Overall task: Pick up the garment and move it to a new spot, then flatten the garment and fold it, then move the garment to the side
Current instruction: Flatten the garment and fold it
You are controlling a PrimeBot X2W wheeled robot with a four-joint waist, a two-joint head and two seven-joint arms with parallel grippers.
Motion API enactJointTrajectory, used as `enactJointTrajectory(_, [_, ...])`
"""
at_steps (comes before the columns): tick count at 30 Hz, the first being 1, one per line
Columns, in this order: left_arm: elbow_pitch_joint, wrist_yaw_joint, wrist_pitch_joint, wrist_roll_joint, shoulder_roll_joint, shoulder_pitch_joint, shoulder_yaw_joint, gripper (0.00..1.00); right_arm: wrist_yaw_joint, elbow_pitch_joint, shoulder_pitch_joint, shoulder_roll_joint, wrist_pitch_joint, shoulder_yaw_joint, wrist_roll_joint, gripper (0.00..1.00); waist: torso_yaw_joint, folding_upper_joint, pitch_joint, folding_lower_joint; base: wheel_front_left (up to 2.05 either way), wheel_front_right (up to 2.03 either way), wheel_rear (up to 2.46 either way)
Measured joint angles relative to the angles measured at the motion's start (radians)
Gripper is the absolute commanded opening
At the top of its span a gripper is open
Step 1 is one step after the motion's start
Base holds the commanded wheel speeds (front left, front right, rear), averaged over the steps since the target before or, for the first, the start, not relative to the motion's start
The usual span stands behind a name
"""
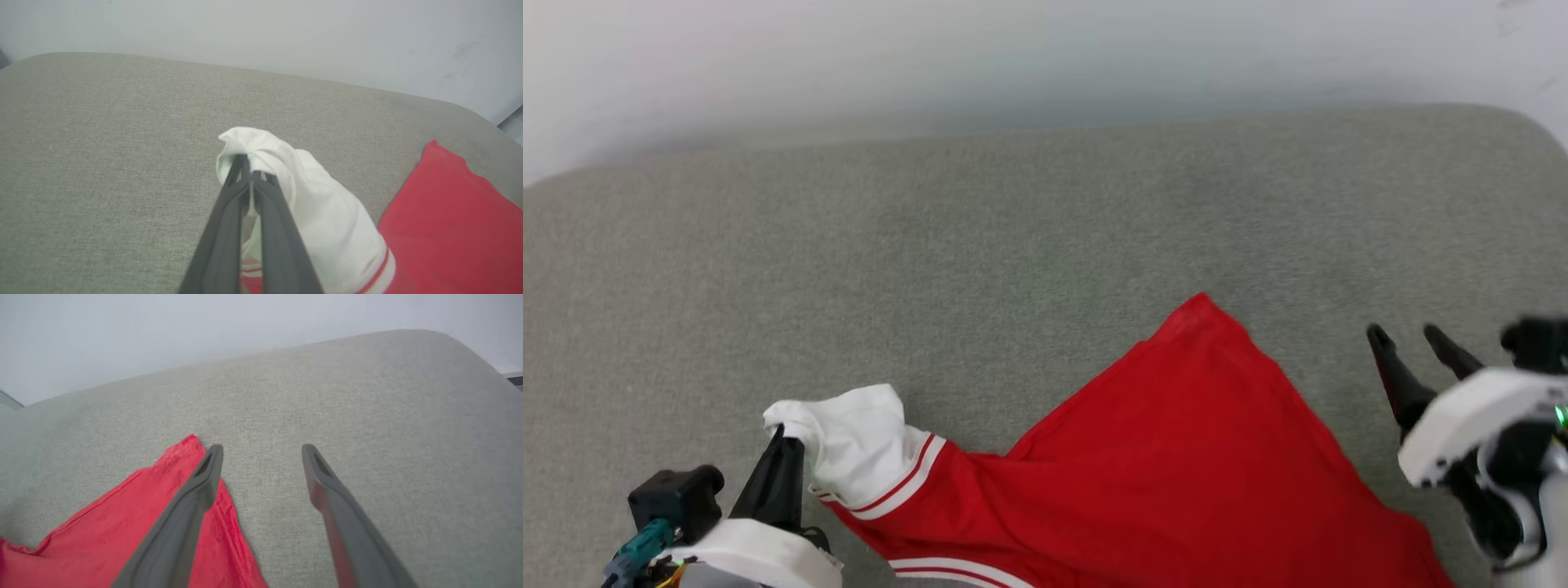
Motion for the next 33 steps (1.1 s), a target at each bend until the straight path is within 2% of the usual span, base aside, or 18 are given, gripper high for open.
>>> enactJointTrajectory(3, [0.0, -0.009, -0.005, 0.003, -0.003, -0.025, -0.012, 0.0, 0.0, 0.04, -0.119, -0.064, 0.144, 0.078, 0.033, 1.0, 0.02, 0.0, 0.034, 0.0001, 0.0, 0.0, 0.0])
enactJointTrajectory(6, [0.006, -0.02, -0.01, 0.009, -0.005, -0.06, -0.025, 0.0, 0.0, 0.073, -0.234, -0.12, 0.334, 0.143, 0.069, 1.0, 0.047, 0.0, 0.067, 0.0002, 0.0, 0.0, 0.0])
enactJointTrajectory(11, [0.015, -0.042, -0.019, 0.018, -0.015, -0.119, -0.053, 0.0, 0.0, 0.104, -0.377, -0.166, 0.586, 0.227, 0.096, 1.0, 0.097, 0.0, 0.125, 0.0002, 0.0, 0.0, 0.0])
enactJointTrajectory(14, [0.019, -0.052, -0.028, 0.019, -0.023, -0.154, -0.066, 0.0, 0.0, 0.13, -0.434, -0.175, 0.657, 0.274, 0.101, 1.0, 0.123, 0.0, 0.166, 0.0002, 0.0, 0.0, 0.0])
enactJointTrajectory(24, [0.065, -0.084, -0.059, 0.026, -0.052, -0.231, -0.105, 0.0, 0.0, 0.269, -0.522, -0.194, 0.694, 0.396, 0.163, 1.0, 0.19, 0.0, 0.279, 0.0, 0.0, 0.0, 0.0])
enactJointTrajectory(25, [0.072, -0.087, -0.062, 0.026, -0.052, -0.233, -0.106, 0.0, 0.0, 0.276, -0.529, -0.2, 0.698, 0.402, 0.177, 0.85, 0.193, 0.0, 0.284, 0.0, 0.0, 0.0, 0.0])
enactJointTrajectory(26, [0.079, -0.088, -0.065, 0.026, -0.054, -0.236, -0.106, 0.0, 0.0, 0.283, -0.536, -0.206, 0.7, 0.411, 0.185, 0.3, 0.196, 0.0, 0.286, 0.0, 0.0, 0.0, 0.0])
enactJointTrajectory(27, [0.086, -0.089, -0.067, 0.024, -0.054, -0.237, -0.107, 0.0, 0.0, 0.289, -0.542, -0.21, 0.698, 0.421, 0.19, 0.0, 0.197, 0.0, 0.286, 0.0, 0.0, 0.0, 0.0])
enactJointTrajectory(33, [0.105, -0.094, -0.075, 0.025, -0.036, -0.25, -0.103, 0.0, 0.0, 0.355, -0.554, -0.205, 0.607, 0.471, 0.224, 0.0, 0.186, 0.0, 0.221, 0.0001, 0.0, 0.0, 0.0])
